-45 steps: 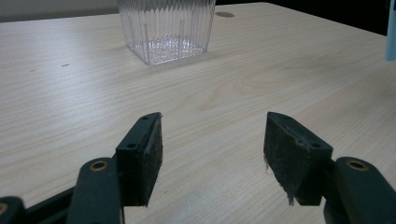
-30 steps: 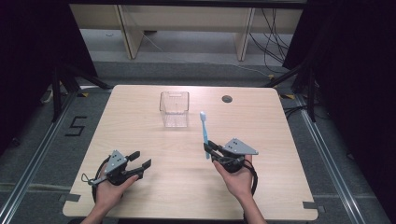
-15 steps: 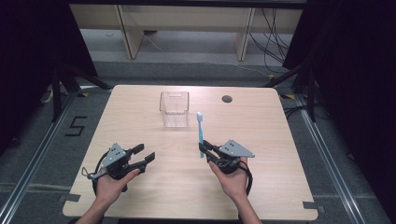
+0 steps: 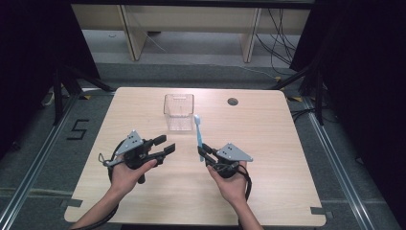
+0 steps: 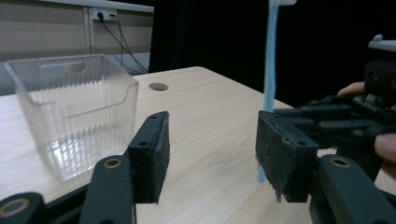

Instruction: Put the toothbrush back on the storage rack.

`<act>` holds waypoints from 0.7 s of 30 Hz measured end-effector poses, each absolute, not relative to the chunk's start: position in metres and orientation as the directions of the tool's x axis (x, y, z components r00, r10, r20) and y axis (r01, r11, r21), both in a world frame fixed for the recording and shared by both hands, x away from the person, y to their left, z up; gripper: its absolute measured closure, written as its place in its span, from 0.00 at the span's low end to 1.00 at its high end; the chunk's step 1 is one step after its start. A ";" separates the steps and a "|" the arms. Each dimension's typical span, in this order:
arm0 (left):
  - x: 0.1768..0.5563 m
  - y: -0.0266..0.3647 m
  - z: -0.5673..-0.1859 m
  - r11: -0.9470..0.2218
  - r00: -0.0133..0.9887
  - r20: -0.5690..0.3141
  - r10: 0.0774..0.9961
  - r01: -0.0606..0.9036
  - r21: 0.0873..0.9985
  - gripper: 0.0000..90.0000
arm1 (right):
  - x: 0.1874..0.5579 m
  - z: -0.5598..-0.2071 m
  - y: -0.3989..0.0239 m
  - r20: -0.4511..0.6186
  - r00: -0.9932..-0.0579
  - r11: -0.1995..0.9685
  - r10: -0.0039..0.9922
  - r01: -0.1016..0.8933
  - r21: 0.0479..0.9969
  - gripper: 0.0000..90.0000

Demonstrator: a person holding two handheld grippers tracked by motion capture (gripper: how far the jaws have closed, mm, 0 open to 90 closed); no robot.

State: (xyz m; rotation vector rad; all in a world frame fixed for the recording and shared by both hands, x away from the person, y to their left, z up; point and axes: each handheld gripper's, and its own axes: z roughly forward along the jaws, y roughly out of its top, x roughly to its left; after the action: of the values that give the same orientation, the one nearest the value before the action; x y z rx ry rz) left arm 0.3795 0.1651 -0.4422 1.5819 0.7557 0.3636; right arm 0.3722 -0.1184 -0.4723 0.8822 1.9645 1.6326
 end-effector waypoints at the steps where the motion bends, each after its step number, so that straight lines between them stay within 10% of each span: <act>1: 0.381 0.162 -0.440 -0.010 0.738 -0.189 0.648 0.256 0.967 0.50 | 0.372 -0.472 -0.117 0.075 -0.700 0.103 0.711 0.208 0.973 0.88; 21: 0.402 0.121 -0.425 -0.030 0.788 -0.199 0.583 0.266 0.964 0.71 | 0.373 -0.473 -0.095 0.070 -0.708 0.115 0.703 0.210 0.971 0.88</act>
State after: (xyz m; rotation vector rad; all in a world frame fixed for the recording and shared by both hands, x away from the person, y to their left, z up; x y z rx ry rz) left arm 0.4025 0.1213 -0.4252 1.6187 0.6887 0.2892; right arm 0.3726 -0.0948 -0.4726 0.8854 1.9903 1.6222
